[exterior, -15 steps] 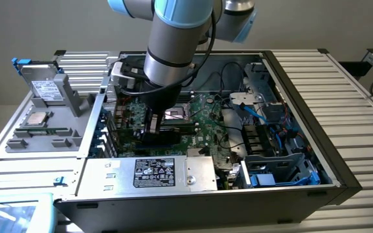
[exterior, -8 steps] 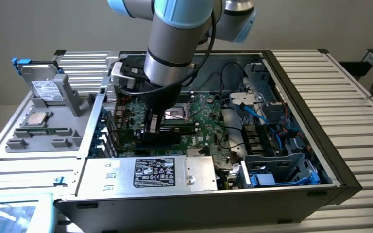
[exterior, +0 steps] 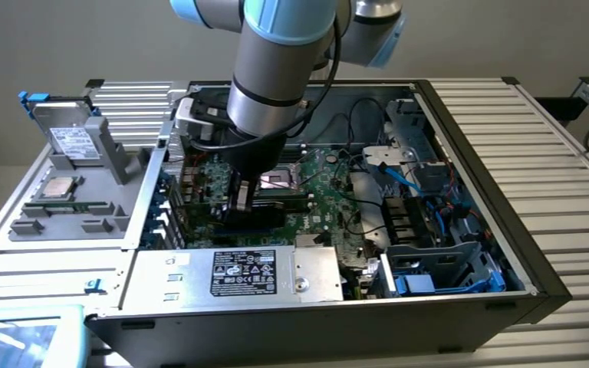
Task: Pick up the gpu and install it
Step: 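Insert the gpu into the slot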
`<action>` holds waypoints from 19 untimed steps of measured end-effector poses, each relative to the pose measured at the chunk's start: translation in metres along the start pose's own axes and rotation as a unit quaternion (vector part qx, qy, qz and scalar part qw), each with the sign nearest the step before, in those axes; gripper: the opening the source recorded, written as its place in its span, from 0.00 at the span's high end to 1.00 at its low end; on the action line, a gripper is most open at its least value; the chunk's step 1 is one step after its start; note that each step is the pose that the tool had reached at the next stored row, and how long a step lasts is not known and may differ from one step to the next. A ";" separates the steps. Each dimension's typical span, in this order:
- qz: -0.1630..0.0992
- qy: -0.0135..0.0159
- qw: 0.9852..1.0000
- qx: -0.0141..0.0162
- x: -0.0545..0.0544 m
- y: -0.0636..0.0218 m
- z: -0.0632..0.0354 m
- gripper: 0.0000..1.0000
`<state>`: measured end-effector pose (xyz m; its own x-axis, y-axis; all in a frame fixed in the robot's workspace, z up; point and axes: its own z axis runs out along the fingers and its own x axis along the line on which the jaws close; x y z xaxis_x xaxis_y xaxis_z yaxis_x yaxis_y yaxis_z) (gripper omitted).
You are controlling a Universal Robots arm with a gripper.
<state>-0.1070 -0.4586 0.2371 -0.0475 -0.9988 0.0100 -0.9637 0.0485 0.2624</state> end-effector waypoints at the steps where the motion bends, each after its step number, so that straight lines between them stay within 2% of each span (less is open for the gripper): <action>1: 0.000 0.000 1.000 0.000 0.000 0.0001 -0.0003 0.73; 19: 0.000 0.000 1.000 0.000 0.000 0.0002 -0.0006 0.73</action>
<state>-0.1070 -0.4586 0.2377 -0.0475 -0.9988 0.0101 -0.9637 0.0485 0.2624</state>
